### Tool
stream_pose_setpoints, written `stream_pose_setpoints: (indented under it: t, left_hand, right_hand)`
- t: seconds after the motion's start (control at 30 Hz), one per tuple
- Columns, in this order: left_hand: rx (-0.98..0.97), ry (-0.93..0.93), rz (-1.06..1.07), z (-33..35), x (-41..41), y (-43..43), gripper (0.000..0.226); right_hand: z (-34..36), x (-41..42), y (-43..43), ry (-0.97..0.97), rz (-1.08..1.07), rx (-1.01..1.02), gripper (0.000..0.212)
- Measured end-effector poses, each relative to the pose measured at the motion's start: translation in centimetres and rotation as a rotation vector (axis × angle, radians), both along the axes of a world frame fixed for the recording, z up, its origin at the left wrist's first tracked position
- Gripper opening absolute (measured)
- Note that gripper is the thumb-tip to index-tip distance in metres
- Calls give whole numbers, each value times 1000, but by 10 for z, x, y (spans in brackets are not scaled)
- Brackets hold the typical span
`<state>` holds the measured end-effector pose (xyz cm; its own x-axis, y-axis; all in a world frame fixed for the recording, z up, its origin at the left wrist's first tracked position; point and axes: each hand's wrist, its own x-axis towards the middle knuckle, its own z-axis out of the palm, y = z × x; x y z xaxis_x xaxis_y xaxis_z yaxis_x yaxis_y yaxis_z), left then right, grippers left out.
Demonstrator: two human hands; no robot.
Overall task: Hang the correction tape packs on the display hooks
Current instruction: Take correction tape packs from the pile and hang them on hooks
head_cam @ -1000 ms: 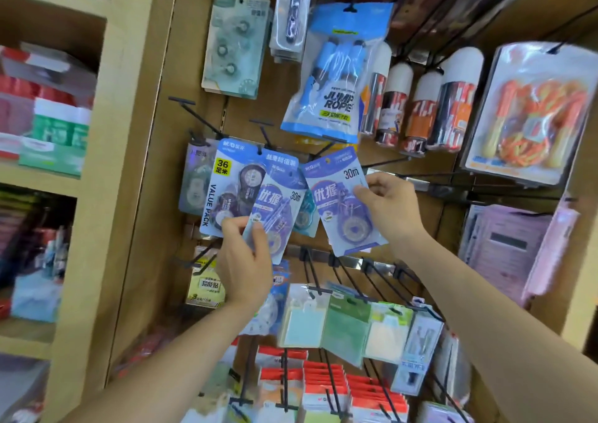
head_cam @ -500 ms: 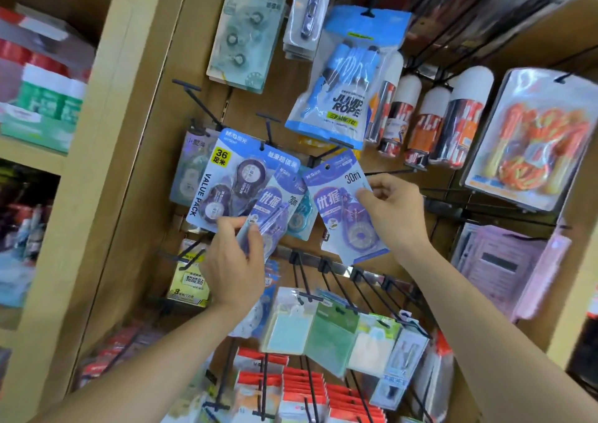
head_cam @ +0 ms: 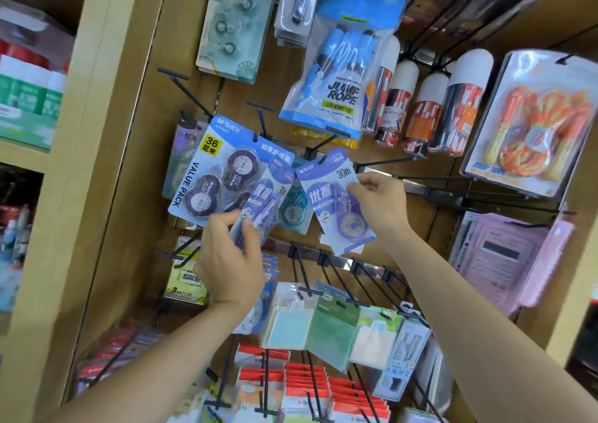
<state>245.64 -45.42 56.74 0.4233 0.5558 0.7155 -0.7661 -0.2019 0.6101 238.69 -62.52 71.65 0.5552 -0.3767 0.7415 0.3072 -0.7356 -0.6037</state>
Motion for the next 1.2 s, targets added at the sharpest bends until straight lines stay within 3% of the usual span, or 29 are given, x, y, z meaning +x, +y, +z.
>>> stream_pose_setpoints:
  t: [0.13, 0.33, 0.43, 0.53, 0.63, 0.7, 0.77, 0.83, 1.0, 1.2]
  left_hand:
    - [17, -43, 7, -1, 1, 0, 10]
    - [6, -22, 29, 0, 2, -3, 12]
    - [9, -4, 36, 0, 1, -4, 11]
    - [32, 3, 34, 0, -1, -2, 12]
    - [59, 14, 23, -1, -1, 0, 14]
    - [75, 16, 22, -1, -1, 1, 14]
    - [97, -4, 15, -1, 1, 2, 13]
    - [110, -47, -19, -1, 3, 2, 13]
    - [181, -169, -131, 1, 4, 2, 22]
    - [339, -239, -97, 5, -1, 18, 24]
  right_hand:
    - [-5, 19, -8, 28, 50, 77, 15]
    - [-2, 55, -21, 124, 126, 293, 10]
    - [-1, 71, -26, 113, 54, 238, 16]
    - [-2, 77, -22, 167, -115, 58, 25]
    - [-6, 74, -20, 212, -204, -53, 22]
    - [-9, 68, -19, 153, -199, -11, 16]
    - [-14, 54, -14, 64, -95, 91, 15]
    - [-22, 34, -3, 51, 143, 200, 12]
    - [-51, 5, 23, 318, 551, 196, 38]
    - [-68, -4, 39, 122, 595, 289, 41]
